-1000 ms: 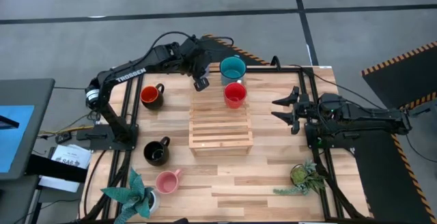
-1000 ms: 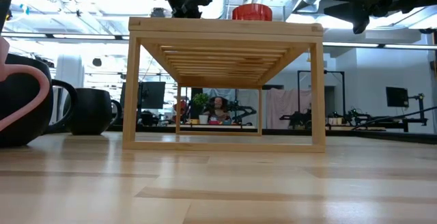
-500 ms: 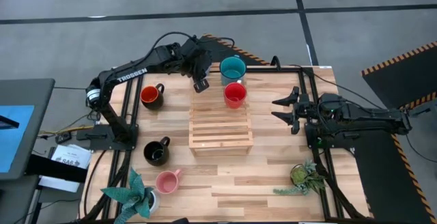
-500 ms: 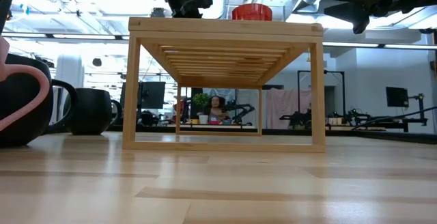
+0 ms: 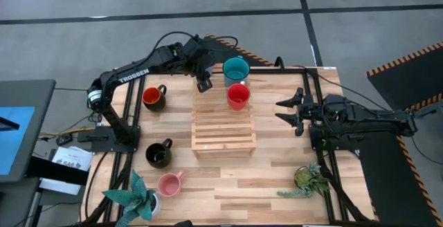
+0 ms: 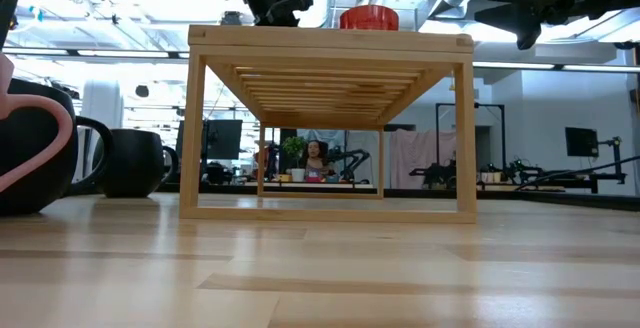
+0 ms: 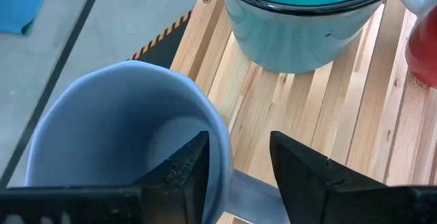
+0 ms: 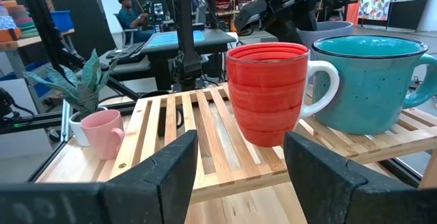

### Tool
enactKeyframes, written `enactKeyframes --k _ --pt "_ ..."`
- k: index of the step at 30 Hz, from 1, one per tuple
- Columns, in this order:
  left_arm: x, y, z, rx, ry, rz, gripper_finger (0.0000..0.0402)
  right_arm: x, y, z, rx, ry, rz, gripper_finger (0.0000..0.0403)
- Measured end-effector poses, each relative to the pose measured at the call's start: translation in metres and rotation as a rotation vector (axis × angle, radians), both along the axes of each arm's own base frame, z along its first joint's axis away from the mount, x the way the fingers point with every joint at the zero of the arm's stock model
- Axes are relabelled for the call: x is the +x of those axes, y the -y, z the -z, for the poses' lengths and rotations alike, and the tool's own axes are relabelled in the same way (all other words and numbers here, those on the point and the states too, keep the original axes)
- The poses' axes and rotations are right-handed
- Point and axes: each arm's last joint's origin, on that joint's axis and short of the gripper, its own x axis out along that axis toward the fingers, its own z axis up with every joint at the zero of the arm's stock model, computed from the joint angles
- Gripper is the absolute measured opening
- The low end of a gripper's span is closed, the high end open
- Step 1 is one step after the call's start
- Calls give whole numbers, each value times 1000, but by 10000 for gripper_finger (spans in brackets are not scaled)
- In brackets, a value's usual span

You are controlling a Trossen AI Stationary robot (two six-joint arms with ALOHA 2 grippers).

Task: Place coffee mugs
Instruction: Put the orange mug on the shelf aligned with the light blue mug

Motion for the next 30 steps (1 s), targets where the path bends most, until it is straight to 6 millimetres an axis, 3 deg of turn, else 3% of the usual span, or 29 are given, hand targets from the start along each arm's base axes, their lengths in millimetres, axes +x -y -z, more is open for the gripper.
enactKeyframes --k 10,21,30 --pt "0 0 -7 13 22 3 172 0 0 0 0 0 0 244" --pt "-5 3 -40 35 97 -10 188 0 0 1 1 -8 0 244" --pt "-32 17 -79 35 144 -1 188 0 0 2 2 -20 0 244"
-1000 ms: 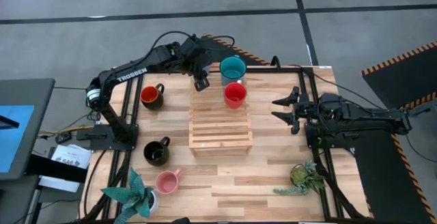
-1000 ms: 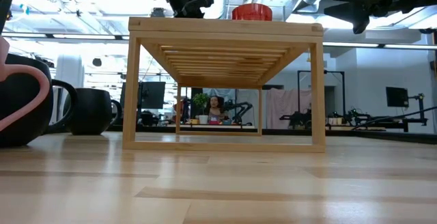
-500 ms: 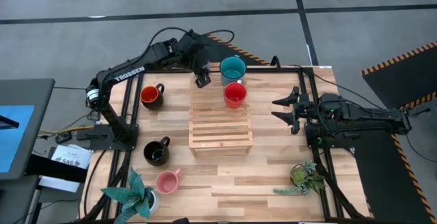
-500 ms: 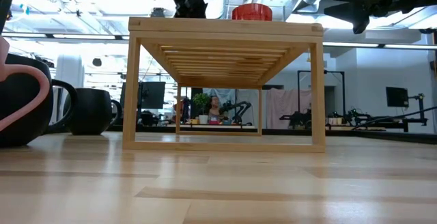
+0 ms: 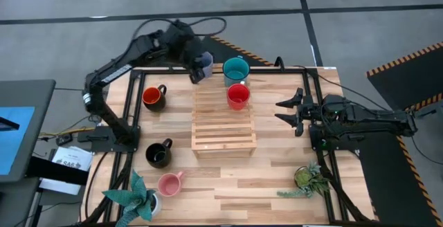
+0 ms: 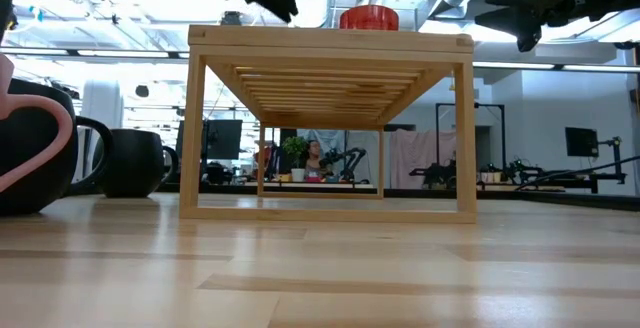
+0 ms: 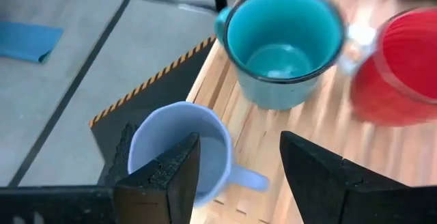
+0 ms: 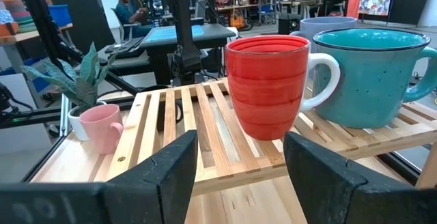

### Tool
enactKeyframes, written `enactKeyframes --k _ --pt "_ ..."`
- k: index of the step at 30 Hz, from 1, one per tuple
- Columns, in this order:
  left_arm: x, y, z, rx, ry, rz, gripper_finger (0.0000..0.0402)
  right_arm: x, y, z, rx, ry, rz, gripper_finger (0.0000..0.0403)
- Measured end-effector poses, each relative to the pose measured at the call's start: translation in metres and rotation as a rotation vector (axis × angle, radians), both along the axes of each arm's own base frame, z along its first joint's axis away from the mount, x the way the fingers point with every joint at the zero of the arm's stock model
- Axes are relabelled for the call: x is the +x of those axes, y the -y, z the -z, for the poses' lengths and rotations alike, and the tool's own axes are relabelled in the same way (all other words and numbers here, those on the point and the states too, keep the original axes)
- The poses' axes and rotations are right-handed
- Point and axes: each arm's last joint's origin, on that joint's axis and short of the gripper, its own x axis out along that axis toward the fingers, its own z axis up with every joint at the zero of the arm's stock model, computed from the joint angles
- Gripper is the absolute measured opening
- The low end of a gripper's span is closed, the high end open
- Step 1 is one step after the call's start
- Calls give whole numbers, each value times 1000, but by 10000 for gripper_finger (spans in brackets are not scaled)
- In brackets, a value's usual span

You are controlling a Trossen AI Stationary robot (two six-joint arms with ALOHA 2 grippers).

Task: Place coffee mugs
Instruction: Put the orange mug on the shelf aligned with the light blue mug

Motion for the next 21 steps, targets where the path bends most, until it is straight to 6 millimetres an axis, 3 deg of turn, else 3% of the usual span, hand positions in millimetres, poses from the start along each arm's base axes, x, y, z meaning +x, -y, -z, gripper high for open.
enactKeyframes --k 3,9,15,21 --pt "-17 11 -8 -18 46 24 188 0 0 0 0 0 0 244" --pt "-58 36 3 25 166 34 188 0 0 0 0 0 0 244" --pt "-104 59 63 28 253 16 188 0 0 0 0 0 0 244" --pt "-141 72 123 -107 143 -253 188 0 0 0 0 2 0 244"
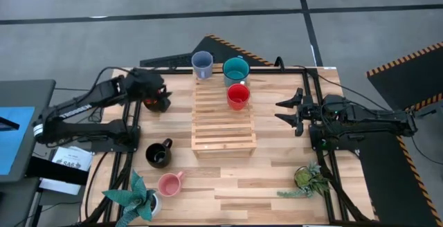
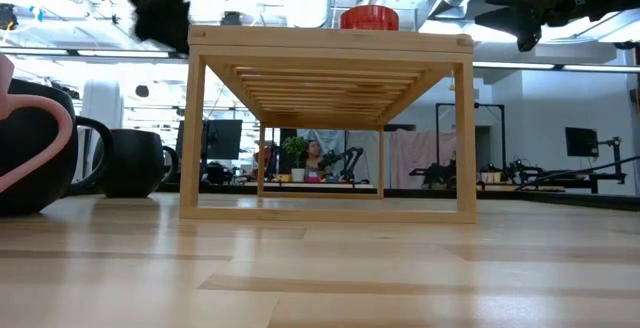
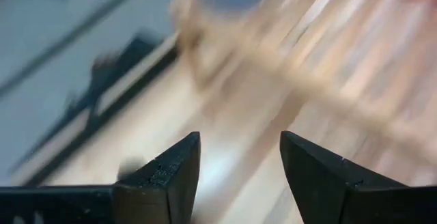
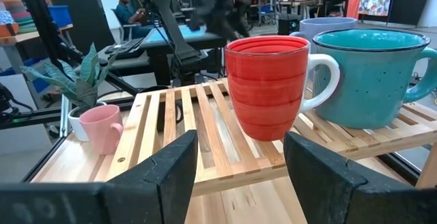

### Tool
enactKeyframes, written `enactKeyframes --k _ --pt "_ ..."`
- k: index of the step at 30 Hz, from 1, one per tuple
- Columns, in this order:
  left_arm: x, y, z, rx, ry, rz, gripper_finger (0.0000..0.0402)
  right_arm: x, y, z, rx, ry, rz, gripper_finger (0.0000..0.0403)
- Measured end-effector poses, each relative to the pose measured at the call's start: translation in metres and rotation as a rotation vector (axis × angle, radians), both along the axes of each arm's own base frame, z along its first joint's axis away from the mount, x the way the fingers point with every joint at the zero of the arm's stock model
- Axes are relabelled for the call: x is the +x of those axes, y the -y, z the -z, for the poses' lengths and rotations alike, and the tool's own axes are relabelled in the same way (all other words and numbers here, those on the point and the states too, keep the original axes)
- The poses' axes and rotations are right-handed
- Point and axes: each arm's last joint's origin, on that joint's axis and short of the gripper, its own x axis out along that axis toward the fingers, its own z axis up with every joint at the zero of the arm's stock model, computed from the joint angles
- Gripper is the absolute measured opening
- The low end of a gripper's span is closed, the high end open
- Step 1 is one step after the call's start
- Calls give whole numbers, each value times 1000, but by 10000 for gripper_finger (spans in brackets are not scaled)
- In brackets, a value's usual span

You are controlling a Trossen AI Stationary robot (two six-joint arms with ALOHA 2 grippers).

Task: Place coffee mugs
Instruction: Put the orange mug on the shelf aligned with the light blue mug

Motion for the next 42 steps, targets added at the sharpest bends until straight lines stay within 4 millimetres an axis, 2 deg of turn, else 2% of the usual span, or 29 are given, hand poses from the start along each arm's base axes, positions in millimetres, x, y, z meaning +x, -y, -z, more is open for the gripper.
enactKeyframes --k 4,11,20,32,39,42 --pt "-9 3 17 -129 -127 -103 188 0 0 0 0 1 0 244" --pt "0 -2 35 -211 -291 -139 188 0 0 0 1 -2 0 244" --pt "11 -24 59 -276 -473 -207 188 0 0 0 1 -2 1 244" --pt "18 -46 82 -346 -581 -233 188 0 0 0 1 -3 1 244" --pt "13 -48 107 -416 -602 -209 188 0 0 0 1 -3 1 244" --pt "11 -48 111 -414 -604 -216 188 0 0 0 1 -3 0 244"
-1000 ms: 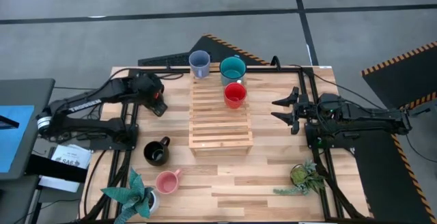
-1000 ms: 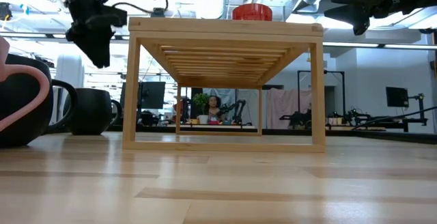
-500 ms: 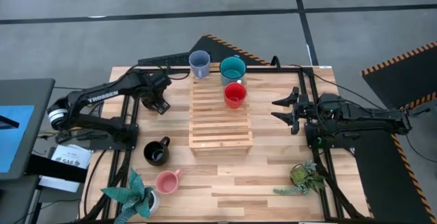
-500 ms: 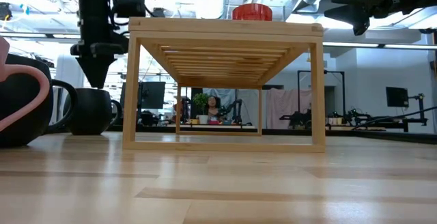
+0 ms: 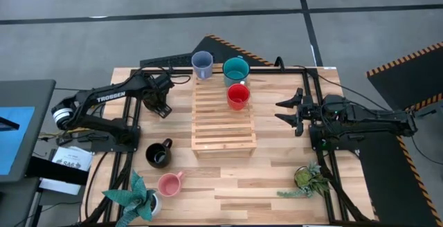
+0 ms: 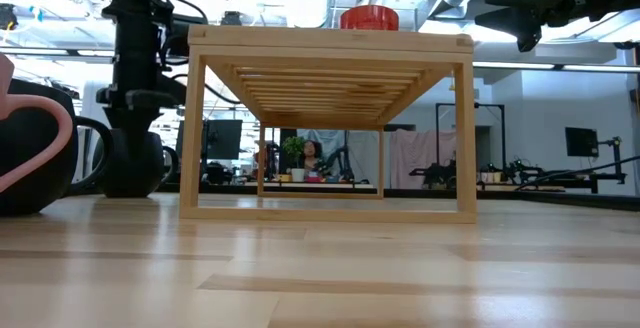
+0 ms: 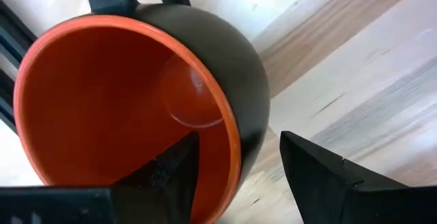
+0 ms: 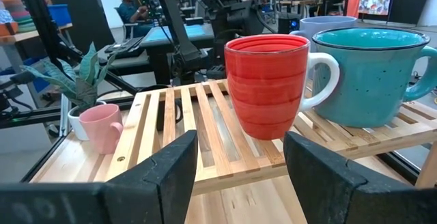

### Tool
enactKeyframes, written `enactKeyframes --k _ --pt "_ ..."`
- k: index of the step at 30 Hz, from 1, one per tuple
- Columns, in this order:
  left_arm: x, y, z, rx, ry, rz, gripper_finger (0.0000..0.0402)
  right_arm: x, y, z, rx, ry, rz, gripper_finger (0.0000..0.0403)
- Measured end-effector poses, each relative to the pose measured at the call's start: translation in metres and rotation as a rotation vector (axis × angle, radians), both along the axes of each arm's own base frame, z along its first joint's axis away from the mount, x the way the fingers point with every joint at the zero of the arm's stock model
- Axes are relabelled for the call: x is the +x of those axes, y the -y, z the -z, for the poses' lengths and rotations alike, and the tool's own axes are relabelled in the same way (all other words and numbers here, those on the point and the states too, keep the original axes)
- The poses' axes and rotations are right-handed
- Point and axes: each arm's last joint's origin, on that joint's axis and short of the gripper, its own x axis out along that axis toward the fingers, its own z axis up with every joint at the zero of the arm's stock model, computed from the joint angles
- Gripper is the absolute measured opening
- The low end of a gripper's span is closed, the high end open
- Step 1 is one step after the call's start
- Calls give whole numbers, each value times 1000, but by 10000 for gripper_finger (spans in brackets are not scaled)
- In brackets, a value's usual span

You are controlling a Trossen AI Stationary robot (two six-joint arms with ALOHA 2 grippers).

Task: Place coffee mugs
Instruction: Put the orange mug on the shelf aligned with the light blue mug

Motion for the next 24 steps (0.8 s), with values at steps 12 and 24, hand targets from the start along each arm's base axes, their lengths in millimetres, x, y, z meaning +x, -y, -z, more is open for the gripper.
enactKeyframes --k 12,24 --pt "0 0 0 3 -8 42 107 0 0 0 0 0 0 244" --pt "5 4 -63 25 5 121 10 0 0 0 0 0 0 244"
